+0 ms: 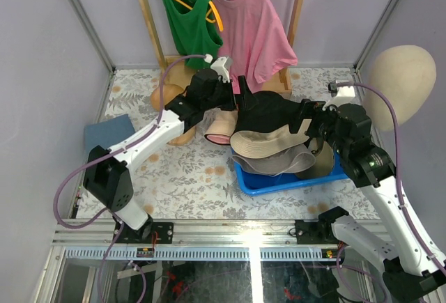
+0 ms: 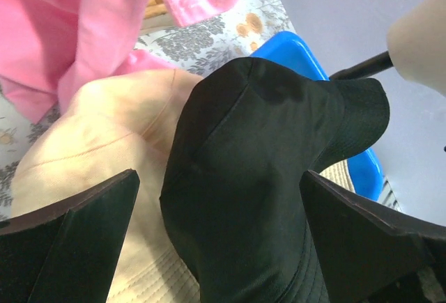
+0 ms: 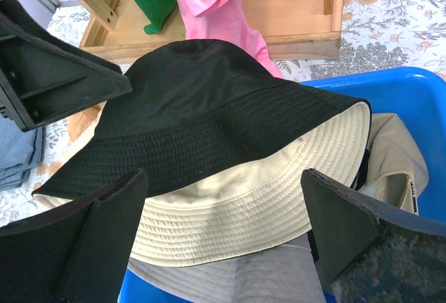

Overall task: Stack the hats
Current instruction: Pick up the hat from the bin.

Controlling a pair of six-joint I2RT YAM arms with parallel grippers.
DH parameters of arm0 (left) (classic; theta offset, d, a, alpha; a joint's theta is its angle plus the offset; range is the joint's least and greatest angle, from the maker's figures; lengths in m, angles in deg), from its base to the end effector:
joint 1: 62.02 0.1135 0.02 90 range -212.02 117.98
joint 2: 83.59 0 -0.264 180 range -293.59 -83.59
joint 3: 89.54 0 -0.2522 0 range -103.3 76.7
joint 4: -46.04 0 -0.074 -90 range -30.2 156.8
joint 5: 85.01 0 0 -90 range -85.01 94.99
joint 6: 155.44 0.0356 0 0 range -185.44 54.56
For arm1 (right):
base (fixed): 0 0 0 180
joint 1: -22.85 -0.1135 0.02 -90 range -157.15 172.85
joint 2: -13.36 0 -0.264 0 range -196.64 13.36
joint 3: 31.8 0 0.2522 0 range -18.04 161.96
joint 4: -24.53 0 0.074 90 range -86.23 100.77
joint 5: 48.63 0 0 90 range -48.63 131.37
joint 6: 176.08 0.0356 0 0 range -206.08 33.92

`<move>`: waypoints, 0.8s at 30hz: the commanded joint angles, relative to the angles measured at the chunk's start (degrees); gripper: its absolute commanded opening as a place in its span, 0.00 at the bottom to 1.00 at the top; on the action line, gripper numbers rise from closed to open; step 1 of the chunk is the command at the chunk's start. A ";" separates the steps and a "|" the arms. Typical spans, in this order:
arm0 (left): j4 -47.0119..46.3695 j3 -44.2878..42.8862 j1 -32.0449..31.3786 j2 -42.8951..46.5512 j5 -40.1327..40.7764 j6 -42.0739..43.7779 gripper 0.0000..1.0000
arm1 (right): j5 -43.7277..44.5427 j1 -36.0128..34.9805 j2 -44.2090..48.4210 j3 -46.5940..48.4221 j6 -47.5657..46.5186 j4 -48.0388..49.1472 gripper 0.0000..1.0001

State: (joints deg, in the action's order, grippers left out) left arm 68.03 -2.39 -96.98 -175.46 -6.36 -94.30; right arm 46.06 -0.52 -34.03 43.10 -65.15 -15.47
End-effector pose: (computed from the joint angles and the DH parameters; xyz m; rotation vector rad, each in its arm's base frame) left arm 0.3094 -0.2249 0.3426 0.2478 2.0310 -0.9137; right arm 0.1589 0.0655 0.4006 0.0210 1.8136 0.4799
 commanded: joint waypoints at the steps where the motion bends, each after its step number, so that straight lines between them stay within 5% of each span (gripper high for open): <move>1: -5.44 -2.67 1.46 -1.80 -9.09 -1.08 1.00 | -1.86 -0.50 -0.56 2.40 -1.36 2.83 1.00; 20: -11.89 -4.06 4.66 -8.88 -24.89 -3.54 0.99 | -3.35 -0.46 -1.66 1.44 -1.09 4.95 1.00; 24: -12.26 -4.69 4.72 -10.14 -27.94 -3.99 0.91 | -3.45 -0.45 -1.52 1.57 -1.01 4.88 1.00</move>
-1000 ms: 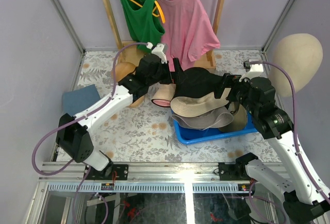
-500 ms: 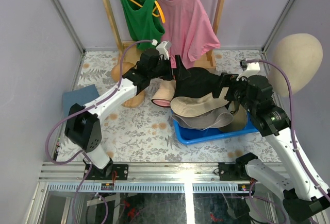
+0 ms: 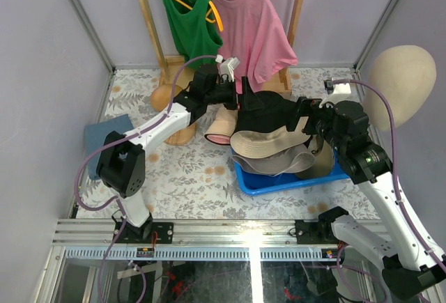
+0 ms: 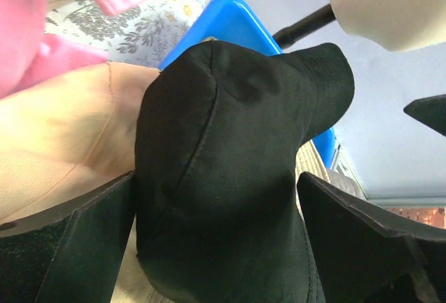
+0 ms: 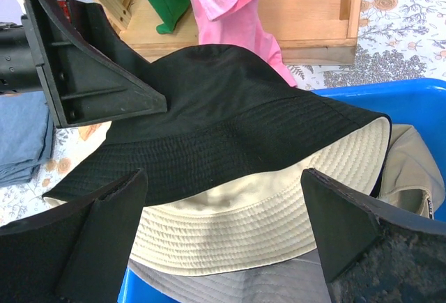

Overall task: Stack the hats
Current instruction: Pick up the hat from the bin.

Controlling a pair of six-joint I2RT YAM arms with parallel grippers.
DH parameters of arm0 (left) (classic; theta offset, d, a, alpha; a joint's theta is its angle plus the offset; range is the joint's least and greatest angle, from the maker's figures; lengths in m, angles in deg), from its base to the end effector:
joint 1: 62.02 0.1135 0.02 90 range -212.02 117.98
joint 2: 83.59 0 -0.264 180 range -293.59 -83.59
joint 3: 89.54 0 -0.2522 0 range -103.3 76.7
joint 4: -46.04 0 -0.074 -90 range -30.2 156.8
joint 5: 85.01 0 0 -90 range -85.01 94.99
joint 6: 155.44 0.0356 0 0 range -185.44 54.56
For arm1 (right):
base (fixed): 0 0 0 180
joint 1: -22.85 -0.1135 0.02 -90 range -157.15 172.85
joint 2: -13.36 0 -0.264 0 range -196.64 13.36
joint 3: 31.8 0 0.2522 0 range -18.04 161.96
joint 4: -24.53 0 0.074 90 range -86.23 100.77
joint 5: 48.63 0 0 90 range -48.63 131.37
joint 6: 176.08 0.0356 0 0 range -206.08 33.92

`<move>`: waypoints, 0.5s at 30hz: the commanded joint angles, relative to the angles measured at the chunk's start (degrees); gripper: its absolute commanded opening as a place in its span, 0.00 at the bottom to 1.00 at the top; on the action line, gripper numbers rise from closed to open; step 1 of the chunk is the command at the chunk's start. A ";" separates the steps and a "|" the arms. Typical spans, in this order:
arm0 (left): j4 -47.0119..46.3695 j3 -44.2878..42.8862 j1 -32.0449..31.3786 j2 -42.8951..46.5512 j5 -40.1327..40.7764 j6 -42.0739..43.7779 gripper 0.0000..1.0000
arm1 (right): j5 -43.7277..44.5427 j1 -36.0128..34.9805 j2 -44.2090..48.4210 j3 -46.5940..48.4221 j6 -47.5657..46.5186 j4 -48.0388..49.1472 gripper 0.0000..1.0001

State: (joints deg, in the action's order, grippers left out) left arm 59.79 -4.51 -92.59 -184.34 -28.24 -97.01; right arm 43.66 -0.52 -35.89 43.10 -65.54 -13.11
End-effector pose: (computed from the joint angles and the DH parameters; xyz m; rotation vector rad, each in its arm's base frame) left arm 0.3500 -0.2294 0.3128 0.4090 2.0281 -1.2554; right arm 0.1678 0.0710 0.3999 -0.0154 1.8091 0.5143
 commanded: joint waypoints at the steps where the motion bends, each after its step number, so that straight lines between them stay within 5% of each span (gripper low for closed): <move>1: -4.31 -2.49 0.33 -1.36 -6.47 -1.30 0.88 | -1.05 -0.40 0.41 1.56 -0.59 2.52 1.00; 5: -5.15 -1.82 0.49 -0.66 -6.64 -1.56 0.75 | -1.18 -0.39 0.67 1.53 -0.45 2.44 1.00; 11: -8.17 -0.07 0.73 0.76 -6.43 -2.59 0.39 | -1.42 -0.42 1.33 1.05 -0.16 2.61 1.00; 15: -9.63 -0.16 0.77 1.22 -6.99 -3.28 0.30 | -1.40 -0.46 1.56 0.84 -0.14 2.45 1.00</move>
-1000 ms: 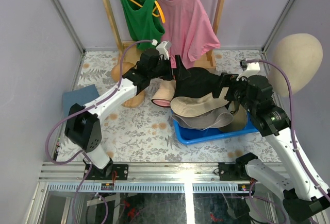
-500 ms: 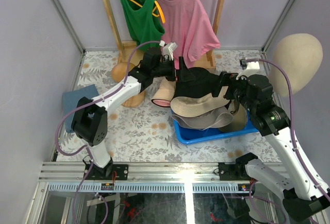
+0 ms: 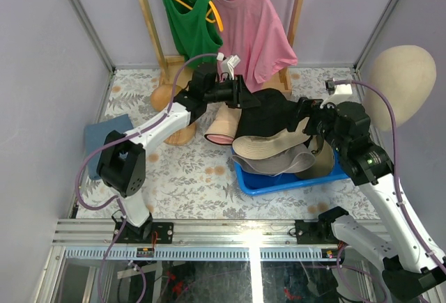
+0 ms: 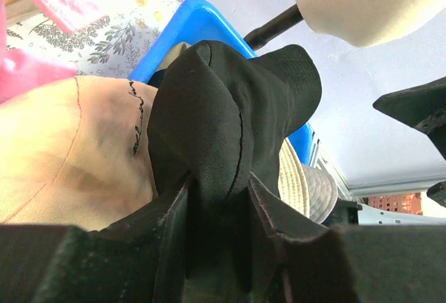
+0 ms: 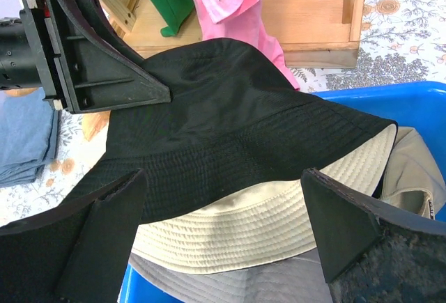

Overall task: Stack the hats
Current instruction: Pick up the hat from the bin, then place the hat on the hat stand.

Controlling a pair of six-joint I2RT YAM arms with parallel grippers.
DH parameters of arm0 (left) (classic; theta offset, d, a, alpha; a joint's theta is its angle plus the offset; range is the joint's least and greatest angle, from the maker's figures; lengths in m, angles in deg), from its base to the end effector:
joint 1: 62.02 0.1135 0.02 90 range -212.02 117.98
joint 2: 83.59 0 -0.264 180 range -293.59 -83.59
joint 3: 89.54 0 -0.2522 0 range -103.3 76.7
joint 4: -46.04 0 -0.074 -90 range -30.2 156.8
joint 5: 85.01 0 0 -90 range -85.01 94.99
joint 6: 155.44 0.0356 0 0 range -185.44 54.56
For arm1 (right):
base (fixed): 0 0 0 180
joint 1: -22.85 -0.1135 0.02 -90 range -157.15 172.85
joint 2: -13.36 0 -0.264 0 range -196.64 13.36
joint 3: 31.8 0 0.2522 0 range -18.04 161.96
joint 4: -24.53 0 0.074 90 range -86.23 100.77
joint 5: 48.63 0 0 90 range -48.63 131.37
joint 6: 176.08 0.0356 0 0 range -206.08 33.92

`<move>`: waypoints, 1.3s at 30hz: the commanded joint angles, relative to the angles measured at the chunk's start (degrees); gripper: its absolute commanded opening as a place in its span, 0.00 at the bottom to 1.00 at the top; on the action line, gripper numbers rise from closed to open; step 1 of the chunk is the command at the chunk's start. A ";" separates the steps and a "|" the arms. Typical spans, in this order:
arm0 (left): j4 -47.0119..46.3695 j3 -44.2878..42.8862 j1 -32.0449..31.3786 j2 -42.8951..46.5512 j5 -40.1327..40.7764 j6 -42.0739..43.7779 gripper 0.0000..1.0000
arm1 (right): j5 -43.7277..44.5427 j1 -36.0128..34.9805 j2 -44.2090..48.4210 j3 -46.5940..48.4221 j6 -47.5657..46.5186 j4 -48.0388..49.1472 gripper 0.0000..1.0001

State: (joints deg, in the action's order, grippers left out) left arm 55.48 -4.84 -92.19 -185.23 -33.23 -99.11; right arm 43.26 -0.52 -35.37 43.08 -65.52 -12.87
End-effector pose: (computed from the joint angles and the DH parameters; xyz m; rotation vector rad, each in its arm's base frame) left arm 0.3538 -0.2311 0.3165 0.4527 1.9705 -1.3575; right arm 0.1654 0.0702 0.4017 -0.0197 1.7970 0.5241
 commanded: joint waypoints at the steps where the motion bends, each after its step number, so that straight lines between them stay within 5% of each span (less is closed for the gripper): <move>1: -5.71 0.11 0.38 2.41 -2.01 -1.40 0.28 | -1.01 -0.44 1.15 0.86 -0.17 2.12 1.00; 14: -0.08 -3.06 0.33 14.51 8.84 4.22 0.15 | -1.02 -0.45 1.97 0.71 -0.17 2.37 1.00; 27: 11.33 -2.07 0.73 34.15 42.72 17.45 0.16 | -0.86 -0.44 2.43 1.10 0.28 2.79 1.00; 39: 4.26 8.07 0.84 44.30 73.40 32.79 0.18 | -3.75 -0.49 0.89 1.10 1.66 4.10 1.00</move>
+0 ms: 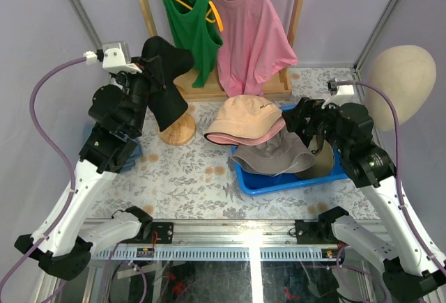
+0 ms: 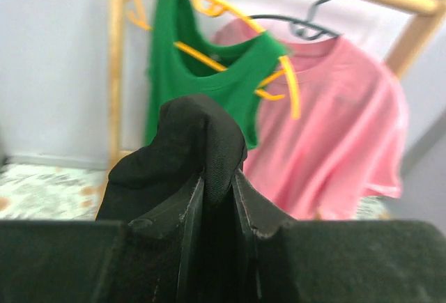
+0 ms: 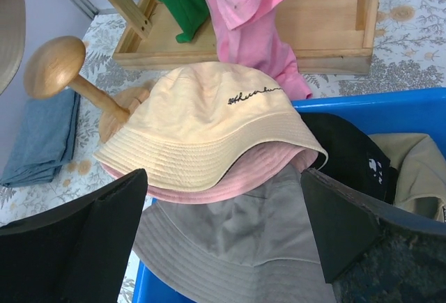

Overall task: Stack the hats
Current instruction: Place the hat on the hat stand.

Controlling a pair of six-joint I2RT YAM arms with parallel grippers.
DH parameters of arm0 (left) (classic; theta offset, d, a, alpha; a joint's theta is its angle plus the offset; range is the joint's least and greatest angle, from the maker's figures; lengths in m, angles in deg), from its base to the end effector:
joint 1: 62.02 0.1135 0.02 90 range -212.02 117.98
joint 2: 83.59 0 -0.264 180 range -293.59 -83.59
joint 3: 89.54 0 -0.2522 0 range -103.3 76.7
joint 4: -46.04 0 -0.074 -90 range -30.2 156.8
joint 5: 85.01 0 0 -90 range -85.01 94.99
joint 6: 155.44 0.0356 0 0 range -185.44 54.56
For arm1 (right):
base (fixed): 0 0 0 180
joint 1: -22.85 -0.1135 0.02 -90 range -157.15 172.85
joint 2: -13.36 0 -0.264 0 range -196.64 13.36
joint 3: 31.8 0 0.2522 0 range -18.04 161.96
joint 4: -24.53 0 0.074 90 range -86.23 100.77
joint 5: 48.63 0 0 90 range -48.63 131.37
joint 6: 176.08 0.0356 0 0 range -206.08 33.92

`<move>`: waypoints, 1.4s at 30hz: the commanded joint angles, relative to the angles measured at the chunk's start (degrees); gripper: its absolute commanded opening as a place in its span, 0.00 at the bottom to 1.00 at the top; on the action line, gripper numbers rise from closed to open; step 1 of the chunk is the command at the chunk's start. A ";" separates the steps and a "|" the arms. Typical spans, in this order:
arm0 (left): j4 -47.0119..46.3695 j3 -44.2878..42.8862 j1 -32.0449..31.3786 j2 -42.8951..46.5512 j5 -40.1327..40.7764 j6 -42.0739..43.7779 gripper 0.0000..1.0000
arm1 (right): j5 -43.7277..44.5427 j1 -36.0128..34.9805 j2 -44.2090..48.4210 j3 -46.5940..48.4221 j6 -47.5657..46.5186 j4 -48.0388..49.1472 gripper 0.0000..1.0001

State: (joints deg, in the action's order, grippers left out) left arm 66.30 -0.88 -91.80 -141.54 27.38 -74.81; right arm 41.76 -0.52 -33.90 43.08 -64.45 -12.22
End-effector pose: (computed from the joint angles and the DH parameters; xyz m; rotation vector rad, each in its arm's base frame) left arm 0.1756 -0.0849 0.5003 -0.0905 1.3630 -0.3124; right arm 0.1584 0.0682 0.4069 -0.0217 1.7642 0.5698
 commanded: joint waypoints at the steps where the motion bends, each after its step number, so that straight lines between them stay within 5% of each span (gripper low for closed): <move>1: -7.95 4.90 0.40 0.60 13.84 10.21 0.18 | -2.49 -0.52 -0.76 1.16 0.61 3.54 1.00; 17: -15.76 7.14 1.02 -7.22 20.38 25.79 0.17 | -2.67 -0.47 -1.73 -0.66 0.65 4.79 1.00; 42: -17.08 10.32 4.81 -19.96 11.52 15.62 0.19 | -1.23 -0.44 -2.04 -3.38 -0.48 6.36 1.00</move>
State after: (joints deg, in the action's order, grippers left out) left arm 54.41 10.01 -87.45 -159.70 40.69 -56.64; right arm 40.27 -0.52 -36.20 39.91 -64.14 -9.05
